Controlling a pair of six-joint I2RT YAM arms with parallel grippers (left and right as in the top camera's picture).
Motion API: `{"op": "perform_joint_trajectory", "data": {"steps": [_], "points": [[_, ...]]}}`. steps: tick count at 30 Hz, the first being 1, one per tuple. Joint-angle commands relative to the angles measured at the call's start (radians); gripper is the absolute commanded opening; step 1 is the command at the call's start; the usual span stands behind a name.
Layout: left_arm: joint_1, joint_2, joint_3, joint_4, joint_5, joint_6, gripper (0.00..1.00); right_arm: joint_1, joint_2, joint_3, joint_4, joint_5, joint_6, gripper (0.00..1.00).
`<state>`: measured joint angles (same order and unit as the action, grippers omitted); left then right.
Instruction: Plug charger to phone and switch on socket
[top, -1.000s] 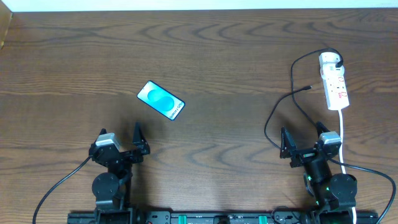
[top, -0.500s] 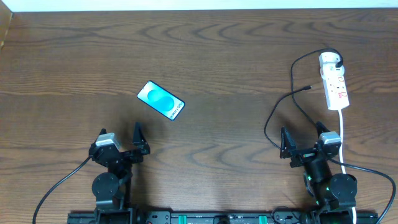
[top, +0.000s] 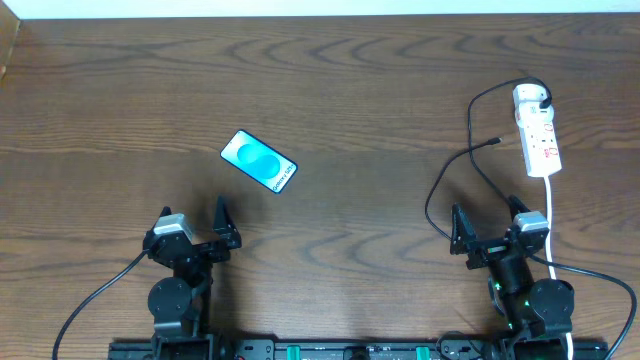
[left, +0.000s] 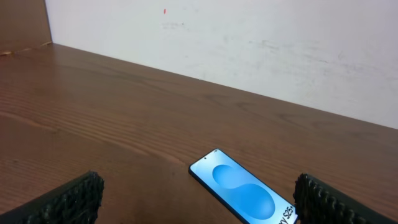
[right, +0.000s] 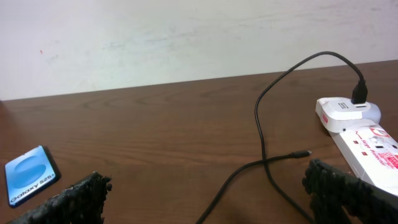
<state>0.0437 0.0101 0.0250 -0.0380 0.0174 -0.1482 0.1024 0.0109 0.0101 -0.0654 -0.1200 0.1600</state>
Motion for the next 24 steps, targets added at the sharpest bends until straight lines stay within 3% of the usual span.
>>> {"op": "perform_joint_trajectory", "data": {"steps": [1, 24], "points": [[-0.004, -0.006, -0.021, -0.034, -0.006, 0.021, 0.98, 0.008, -0.005, -0.005, 0.002, -0.005, 0.011, 0.99], [-0.004, -0.006, 0.03, 0.005, -0.006, 0.019, 0.98, 0.008, -0.005, -0.005, 0.002, -0.005, 0.011, 0.99]]}}
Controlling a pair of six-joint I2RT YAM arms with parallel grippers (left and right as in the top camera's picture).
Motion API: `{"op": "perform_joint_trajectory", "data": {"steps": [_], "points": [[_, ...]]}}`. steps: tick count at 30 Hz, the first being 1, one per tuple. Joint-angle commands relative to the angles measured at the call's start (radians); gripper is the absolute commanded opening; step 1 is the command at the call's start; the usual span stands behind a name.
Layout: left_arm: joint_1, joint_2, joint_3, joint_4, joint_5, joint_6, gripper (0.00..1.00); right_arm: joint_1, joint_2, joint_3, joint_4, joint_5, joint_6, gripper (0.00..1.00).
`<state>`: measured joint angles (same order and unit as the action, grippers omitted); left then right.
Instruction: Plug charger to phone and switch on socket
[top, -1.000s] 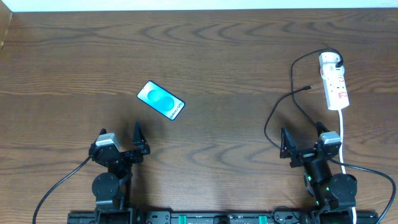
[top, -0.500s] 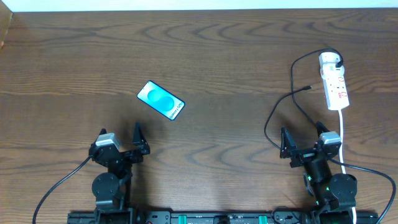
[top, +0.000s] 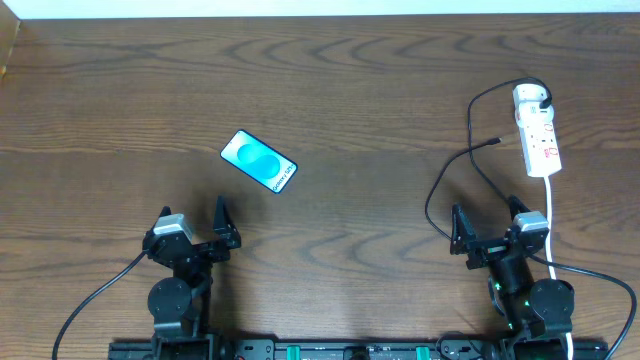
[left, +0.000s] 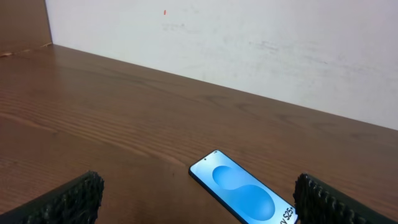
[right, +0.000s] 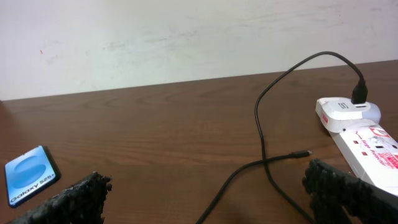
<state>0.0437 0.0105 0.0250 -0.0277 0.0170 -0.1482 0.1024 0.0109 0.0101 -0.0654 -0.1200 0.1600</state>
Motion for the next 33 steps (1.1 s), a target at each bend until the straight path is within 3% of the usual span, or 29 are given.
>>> {"op": "perform_joint_trajectory", "data": {"steps": [1, 13, 23, 28, 33], "points": [[-0.004, -0.006, 0.035, -0.005, -0.005, 0.019, 0.98, 0.008, -0.005, -0.005, 0.002, -0.005, 0.011, 0.99], [-0.004, 0.058, 0.159, -0.028, -0.005, 0.016, 0.98, 0.008, -0.005, -0.005, 0.002, -0.005, 0.011, 0.99], [-0.004, 0.356, 0.375, -0.045, -0.005, 0.016, 0.98, 0.008, -0.005, -0.005, 0.002, -0.005, 0.011, 0.99], [-0.004, 0.52, 0.537, -0.137, -0.005, 0.004, 0.98, 0.008, -0.005, -0.005, 0.002, -0.005, 0.011, 0.99], [-0.004, 0.69, 0.75, -0.323, -0.005, -0.019, 0.98, 0.008, -0.005, -0.005, 0.002, -0.005, 0.011, 0.99]]}}
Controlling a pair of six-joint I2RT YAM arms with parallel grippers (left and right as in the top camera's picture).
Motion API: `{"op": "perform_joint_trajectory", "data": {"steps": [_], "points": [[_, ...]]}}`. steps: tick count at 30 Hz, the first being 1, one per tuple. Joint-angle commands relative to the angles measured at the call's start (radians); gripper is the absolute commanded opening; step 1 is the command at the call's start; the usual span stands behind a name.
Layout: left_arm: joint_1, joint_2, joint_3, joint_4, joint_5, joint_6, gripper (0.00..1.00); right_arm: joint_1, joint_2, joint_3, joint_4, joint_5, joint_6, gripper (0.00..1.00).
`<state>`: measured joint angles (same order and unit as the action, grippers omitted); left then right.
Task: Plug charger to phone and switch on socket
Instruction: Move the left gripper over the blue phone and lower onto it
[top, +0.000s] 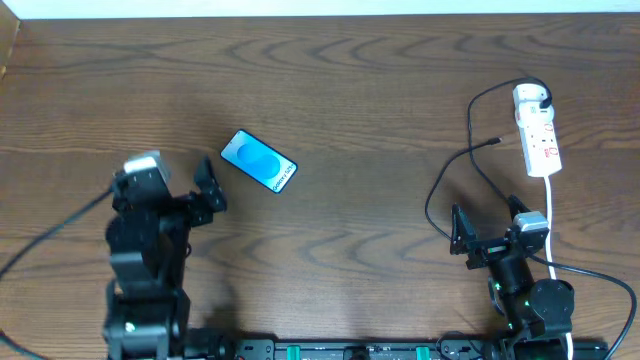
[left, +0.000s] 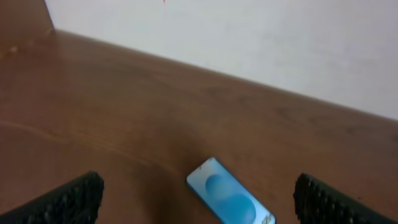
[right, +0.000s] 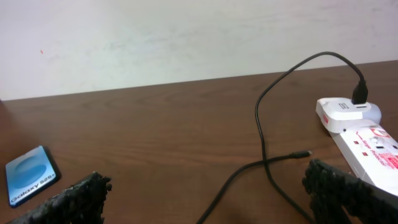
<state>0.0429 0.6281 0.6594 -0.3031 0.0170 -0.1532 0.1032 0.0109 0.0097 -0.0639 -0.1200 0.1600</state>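
A blue-screened phone (top: 259, 162) lies flat and slanted on the wooden table, left of centre; it also shows between the fingers in the left wrist view as the phone (left: 231, 198). My left gripper (top: 172, 195) hangs open just left of and nearer than it. A white power strip (top: 537, 132) lies at the far right with a black charger plug (top: 541, 96) in its far end. The black cable (top: 450, 175) loops down, its free connector tip (top: 497, 141) lying left of the strip. My right gripper (top: 495, 232) stands open near the front edge, holding nothing.
The strip's white lead (top: 551, 215) runs down past my right arm to the front edge. A white wall (right: 186, 37) closes the table's far side. A wooden panel (left: 25, 15) stands at the far left corner.
My left arm has risen and moved forward toward the phone, its gripper still open. The right arm, phone, cable and strip have not moved.
At both earlier moments the two arms rested at the front edge with open grippers, and nothing on the table changed. Now the left gripper is up beside the phone while the right stays where it was.
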Motion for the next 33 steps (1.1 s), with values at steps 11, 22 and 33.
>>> {"op": "perform_joint_trajectory", "data": {"steps": [11, 22, 33], "points": [[-0.04, 0.494, 0.645, -0.473, -0.001, -0.047, 0.98, 0.007, -0.005, -0.005, 0.0, -0.005, 0.011, 0.99], [-0.117, 0.598, 0.721, -0.474, 0.309, -0.051, 0.98, 0.007, -0.005, -0.005, 0.0, -0.005, 0.011, 0.99], [-0.131, 0.613, 0.723, -0.418, 0.167, -0.307, 0.98, 0.007, -0.005, -0.005, 0.0, -0.005, 0.011, 0.99]]}}
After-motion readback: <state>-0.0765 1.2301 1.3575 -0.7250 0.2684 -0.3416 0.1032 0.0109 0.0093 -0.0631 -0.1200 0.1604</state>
